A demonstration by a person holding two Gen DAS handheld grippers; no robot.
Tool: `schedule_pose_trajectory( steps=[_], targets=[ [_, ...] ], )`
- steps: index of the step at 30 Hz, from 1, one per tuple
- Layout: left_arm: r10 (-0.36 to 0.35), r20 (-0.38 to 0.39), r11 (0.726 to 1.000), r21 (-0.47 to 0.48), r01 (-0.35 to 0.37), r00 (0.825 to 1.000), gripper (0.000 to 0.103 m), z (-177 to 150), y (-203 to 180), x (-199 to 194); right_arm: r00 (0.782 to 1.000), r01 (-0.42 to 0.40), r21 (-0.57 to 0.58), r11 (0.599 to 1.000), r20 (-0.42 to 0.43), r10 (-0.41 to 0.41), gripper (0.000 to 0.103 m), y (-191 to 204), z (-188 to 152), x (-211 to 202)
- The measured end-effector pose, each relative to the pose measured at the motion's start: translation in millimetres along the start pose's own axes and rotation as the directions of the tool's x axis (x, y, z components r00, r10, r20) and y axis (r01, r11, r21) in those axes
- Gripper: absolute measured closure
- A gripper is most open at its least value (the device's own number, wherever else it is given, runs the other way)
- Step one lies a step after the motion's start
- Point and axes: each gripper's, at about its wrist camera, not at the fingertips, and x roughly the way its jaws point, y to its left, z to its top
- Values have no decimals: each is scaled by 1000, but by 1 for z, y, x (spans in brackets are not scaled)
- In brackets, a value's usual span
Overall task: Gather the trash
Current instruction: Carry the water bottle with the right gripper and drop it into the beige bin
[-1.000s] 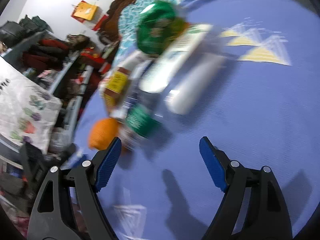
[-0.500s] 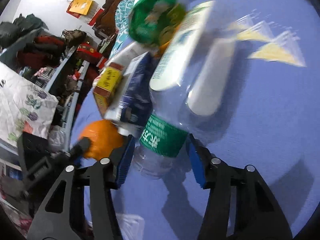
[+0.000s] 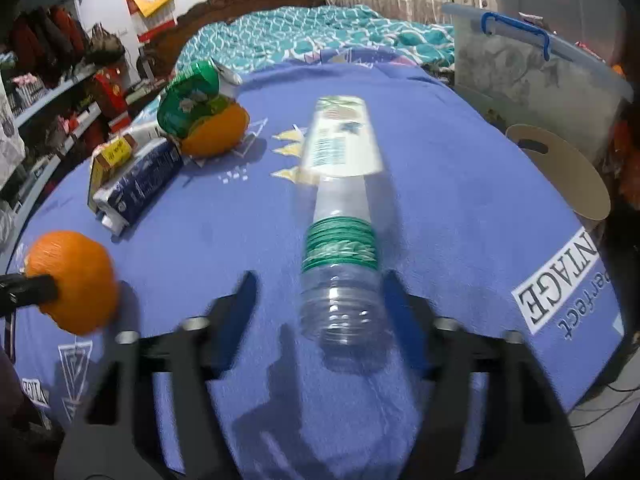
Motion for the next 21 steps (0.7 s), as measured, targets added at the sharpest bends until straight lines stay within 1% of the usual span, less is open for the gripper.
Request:
schedule_pose_trajectory(
  steps=[4, 6, 7, 8, 9, 10, 11, 12, 13, 15, 18, 20, 21],
  targets=[
    [16, -48, 999, -27, -18, 999, 95, 13, -3, 28, 1000, 17, -12, 1000, 17, -17, 18, 2, 13, 10],
    [30, -56, 999, -26, -31, 998, 95, 19, -7, 37, 1000, 8, 13, 1000, 8, -8, 19, -1, 19, 21],
    [41, -56, 999, -16, -42, 998, 96, 20, -10, 40, 1000, -10, 34, 999, 4, 10, 30, -6, 22, 25],
    [50, -55, 999, -5, -50, 997, 96, 22, -14, 43, 1000, -30, 46, 998, -8, 30, 54, -4, 24, 31],
    [59, -56, 998, 9, -59, 997, 96, 26, -18, 46, 997, -62, 58, 996, -35, 65, 60, -9, 26, 37],
    [65, -59, 998, 23, -64, 996, 96, 30, -23, 50, 995, -90, 77, 993, -42, 93, 60, -12, 26, 40],
    [66, -65, 997, 35, -64, 996, 96, 35, -27, 54, 990, -135, 112, 984, -34, 140, 60, -19, 26, 41],
    [63, -72, 997, 43, -60, 995, 96, 41, -31, 60, 986, -162, 140, 977, -20, 166, 60, -27, 26, 40],
    [57, -80, 997, 50, -53, 995, 97, 48, -35, 67, 985, -171, 163, 972, 5, 172, 60, -36, 26, 37],
    [44, -94, 997, 64, -38, 995, 97, 60, -45, 80, 987, -158, 199, 967, 49, 151, 60, -50, 25, 29],
    [1, -127, 993, 117, 14, 992, 97, 88, -74, 116, 988, -127, 287, 950, 123, 95, 60, -87, 22, 16],
    [-29, -146, 987, 155, 52, 989, 97, 105, -95, 141, 986, -109, 352, 929, 156, 56, 60, -114, 19, 8],
    [-41, -155, 983, 170, 68, 987, 97, 111, -105, 152, 985, -101, 396, 913, 171, 35, 60, -131, 17, 3]
  ],
)
